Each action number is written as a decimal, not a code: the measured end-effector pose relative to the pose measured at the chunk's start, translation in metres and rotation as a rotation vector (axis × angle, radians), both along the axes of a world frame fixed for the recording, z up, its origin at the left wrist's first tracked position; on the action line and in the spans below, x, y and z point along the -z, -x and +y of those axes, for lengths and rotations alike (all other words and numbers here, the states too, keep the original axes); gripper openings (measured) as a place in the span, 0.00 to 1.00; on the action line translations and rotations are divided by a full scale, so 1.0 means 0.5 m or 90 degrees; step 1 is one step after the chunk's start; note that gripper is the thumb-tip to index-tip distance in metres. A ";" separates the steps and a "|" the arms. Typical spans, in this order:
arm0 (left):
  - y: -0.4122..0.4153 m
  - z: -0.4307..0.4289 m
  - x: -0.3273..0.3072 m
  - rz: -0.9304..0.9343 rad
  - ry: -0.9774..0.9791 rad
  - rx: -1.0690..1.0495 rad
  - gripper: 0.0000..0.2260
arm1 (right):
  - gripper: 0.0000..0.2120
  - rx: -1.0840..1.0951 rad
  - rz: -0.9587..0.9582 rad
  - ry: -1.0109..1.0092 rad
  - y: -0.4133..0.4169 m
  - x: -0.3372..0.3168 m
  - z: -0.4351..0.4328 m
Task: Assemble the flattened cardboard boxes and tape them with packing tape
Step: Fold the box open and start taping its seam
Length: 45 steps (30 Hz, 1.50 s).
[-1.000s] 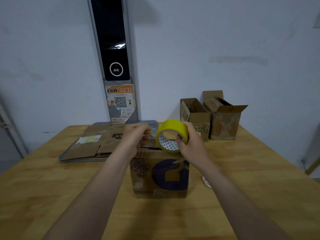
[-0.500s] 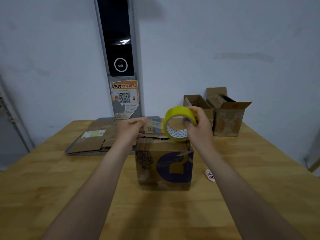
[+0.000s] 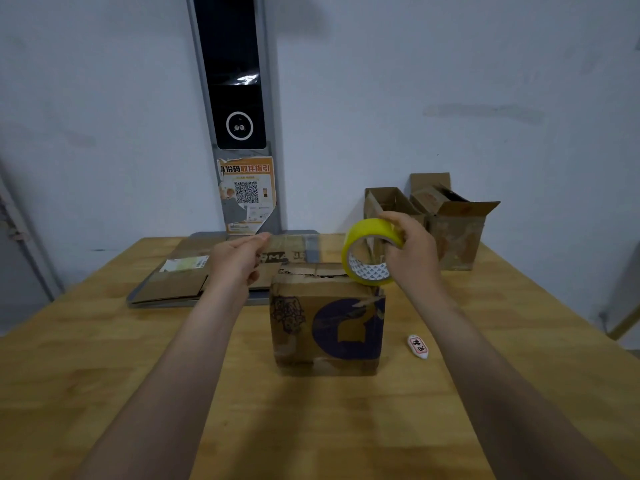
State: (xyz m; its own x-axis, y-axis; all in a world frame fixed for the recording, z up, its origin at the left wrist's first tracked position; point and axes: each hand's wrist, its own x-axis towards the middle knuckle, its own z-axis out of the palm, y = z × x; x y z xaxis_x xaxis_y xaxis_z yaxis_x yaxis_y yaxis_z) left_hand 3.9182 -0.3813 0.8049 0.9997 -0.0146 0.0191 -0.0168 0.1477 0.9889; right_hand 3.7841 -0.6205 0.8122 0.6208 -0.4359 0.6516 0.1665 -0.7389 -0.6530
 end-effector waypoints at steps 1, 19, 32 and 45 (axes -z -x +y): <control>-0.002 0.003 0.008 0.006 -0.002 0.002 0.03 | 0.20 0.003 0.011 0.016 -0.002 0.006 0.002; 0.002 0.038 0.141 0.184 0.067 0.020 0.06 | 0.14 -0.005 0.148 0.012 -0.026 0.053 0.038; 0.039 0.002 0.197 0.027 -0.266 0.028 0.16 | 0.18 0.011 0.158 -0.001 -0.018 0.058 0.047; 0.019 0.021 0.058 -0.325 -0.500 0.426 0.46 | 0.07 -0.025 0.197 0.056 -0.028 0.028 0.027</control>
